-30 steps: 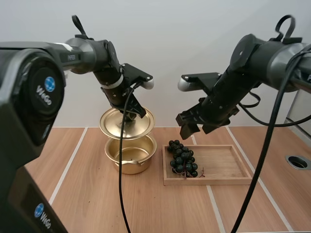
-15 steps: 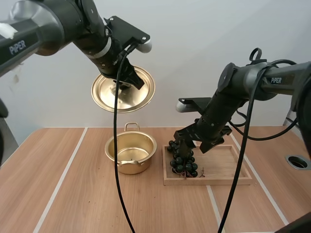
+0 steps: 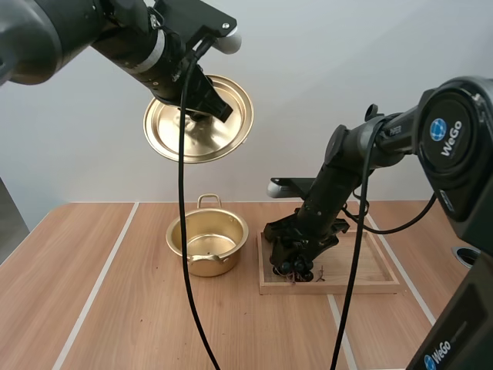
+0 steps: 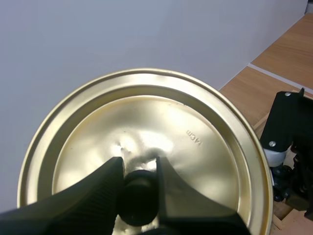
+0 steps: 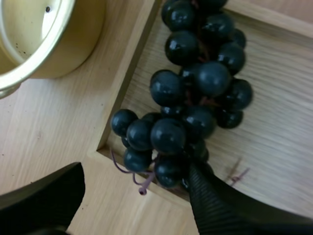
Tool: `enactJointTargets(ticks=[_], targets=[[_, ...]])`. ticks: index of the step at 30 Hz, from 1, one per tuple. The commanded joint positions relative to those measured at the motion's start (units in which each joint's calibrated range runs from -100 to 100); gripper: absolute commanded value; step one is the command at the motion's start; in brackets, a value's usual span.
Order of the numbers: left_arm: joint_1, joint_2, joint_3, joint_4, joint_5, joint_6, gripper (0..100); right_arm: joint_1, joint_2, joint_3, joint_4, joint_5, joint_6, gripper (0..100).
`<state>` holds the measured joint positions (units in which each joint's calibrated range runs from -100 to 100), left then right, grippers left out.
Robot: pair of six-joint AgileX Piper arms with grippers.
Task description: Open the pot, put the grape inside, and close it
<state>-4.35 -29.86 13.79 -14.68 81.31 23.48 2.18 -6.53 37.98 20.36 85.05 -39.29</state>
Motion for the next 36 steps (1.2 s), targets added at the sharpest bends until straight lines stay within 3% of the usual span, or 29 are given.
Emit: enactJointTargets(ticks=[1,6,14,15,16,18,19,20,28,36], targets=[[-0.05,-1.3,-0.5,-1.2,-0.8,-0.6,0,0.7,1.9,0.2,-0.7,-3.4,-0.8,100],[-0.05,-1.6,-0.5,-1.1,0.4,-0.6,0,0.7,5.1,0.2,-4.8,-10.3,1.3,100],[-0.05,-1.6,-0.5,-1.0,1.4,-0.5,0,0.7,9.2,0.2,-4.9,-11.8,1.3,100],[-0.05,-1.6,-0.5,-1.0,1.4,-0.4,0,0.7,9.2,0.2,-4.9,-11.8,1.3,95],[-0.05,-1.6,-0.5,-1.0,1.4,-0.3,0,0.7,9.2,0.2,-4.9,-11.8,1.3,81],[-0.05,-1.6,-0.5,-1.0,1.4,-0.3,0,0.7,9.2,0.2,-4.8,-11.8,1.3,35],[-0.05,-1.6,-0.5,-1.0,1.4,-0.3,0,0.7,9.2,0.2,-4.8,-11.8,1.3,7],[-0.05,-1.6,-0.5,-1.0,1.4,-0.3,0,0.7,9.2,0.2,-4.6,-11.8,1.3,0],[-0.05,-1.6,-0.5,-1.0,1.4,-0.3,0,0.7,8.7,-0.2,-5.0,-8.7,1.3,0],[-0.05,-1.6,-0.5,-1.0,1.4,-0.3,0,0.7,0.0,-0.2,-6.0,-9.0,1.3,0]])
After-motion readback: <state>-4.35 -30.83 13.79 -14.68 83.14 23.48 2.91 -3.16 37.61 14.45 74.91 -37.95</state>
